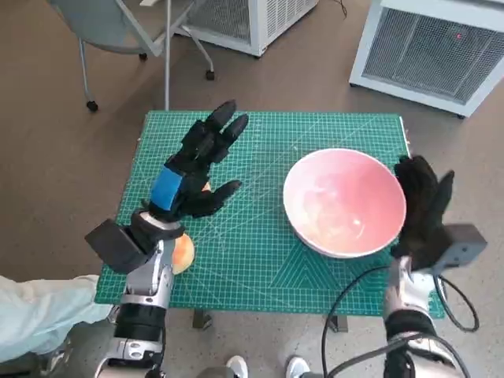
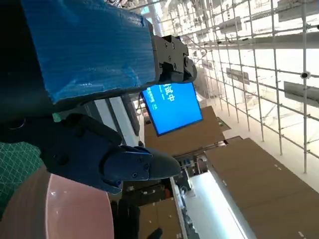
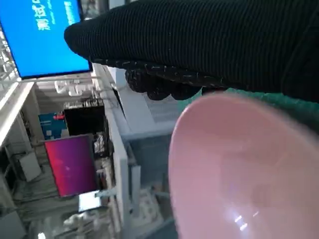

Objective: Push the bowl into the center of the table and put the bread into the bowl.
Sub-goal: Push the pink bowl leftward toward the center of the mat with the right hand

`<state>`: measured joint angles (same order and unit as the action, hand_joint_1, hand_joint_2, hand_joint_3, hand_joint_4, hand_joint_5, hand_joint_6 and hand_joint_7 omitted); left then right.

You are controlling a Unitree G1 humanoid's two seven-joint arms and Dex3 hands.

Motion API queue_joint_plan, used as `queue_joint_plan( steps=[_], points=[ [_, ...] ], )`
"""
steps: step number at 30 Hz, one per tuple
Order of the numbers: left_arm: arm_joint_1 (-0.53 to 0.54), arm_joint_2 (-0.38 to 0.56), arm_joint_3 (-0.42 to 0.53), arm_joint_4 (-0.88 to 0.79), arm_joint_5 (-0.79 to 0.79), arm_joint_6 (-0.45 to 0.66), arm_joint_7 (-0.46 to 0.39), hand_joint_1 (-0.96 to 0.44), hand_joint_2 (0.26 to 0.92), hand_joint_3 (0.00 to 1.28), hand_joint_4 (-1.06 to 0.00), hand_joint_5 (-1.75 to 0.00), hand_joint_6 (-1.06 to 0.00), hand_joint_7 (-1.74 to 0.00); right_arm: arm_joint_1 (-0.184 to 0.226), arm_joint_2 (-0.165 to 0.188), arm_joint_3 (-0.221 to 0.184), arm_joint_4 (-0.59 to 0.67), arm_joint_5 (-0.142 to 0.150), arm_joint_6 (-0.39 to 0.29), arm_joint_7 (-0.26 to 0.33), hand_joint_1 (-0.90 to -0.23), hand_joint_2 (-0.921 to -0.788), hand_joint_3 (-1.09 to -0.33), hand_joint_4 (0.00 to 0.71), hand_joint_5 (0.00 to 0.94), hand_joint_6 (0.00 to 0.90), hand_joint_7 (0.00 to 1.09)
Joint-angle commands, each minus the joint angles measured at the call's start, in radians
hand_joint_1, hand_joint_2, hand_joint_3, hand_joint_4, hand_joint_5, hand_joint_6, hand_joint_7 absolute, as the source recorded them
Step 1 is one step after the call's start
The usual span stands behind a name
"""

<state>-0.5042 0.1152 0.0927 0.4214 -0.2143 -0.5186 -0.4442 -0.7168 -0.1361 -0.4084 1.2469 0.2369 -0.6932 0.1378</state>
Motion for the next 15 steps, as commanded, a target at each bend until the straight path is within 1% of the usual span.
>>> queue_joint_plan(
  steps=[1, 4, 7, 15],
  points=[
    [0.021, 0.013, 0.007, -0.02, -0.012, -0.001, -0.004, -0.53, 0.921, 0.35, -0.27, 0.0, -0.16, -0.24, -0.015, 0.028, -0.022, 0.027, 0.032, 0.045, 0.031, -0.539, -0.921, -0.801, 0.209, 0.027, 0.169, 0.46],
    [0.03, 0.017, 0.009, -0.031, -0.012, 0.002, -0.003, -0.53, 0.921, 0.34, -0.27, 0.0, -0.16, -0.24, -0.031, 0.039, -0.027, 0.033, 0.038, 0.061, 0.038, -0.538, -0.921, -0.8, 0.222, 0.03, 0.18, 0.46],
    [0.039, 0.023, 0.011, -0.042, -0.011, 0.004, -0.001, -0.53, 0.921, 0.34, -0.27, 0.0, -0.16, -0.23, -0.045, 0.052, -0.028, 0.037, 0.041, 0.072, 0.043, -0.543, -0.921, -0.798, 0.242, 0.018, 0.212, 0.43],
    [0.061, 0.038, 0.018, -0.068, -0.008, 0.008, 0.01, -0.55, 0.921, 0.34, -0.28, 0.0, -0.17, -0.22, -0.08, 0.082, -0.029, 0.045, 0.043, 0.101, 0.063, -0.553, -0.921, -0.803, 0.245, 0.009, 0.226, 0.4]
  ],
)
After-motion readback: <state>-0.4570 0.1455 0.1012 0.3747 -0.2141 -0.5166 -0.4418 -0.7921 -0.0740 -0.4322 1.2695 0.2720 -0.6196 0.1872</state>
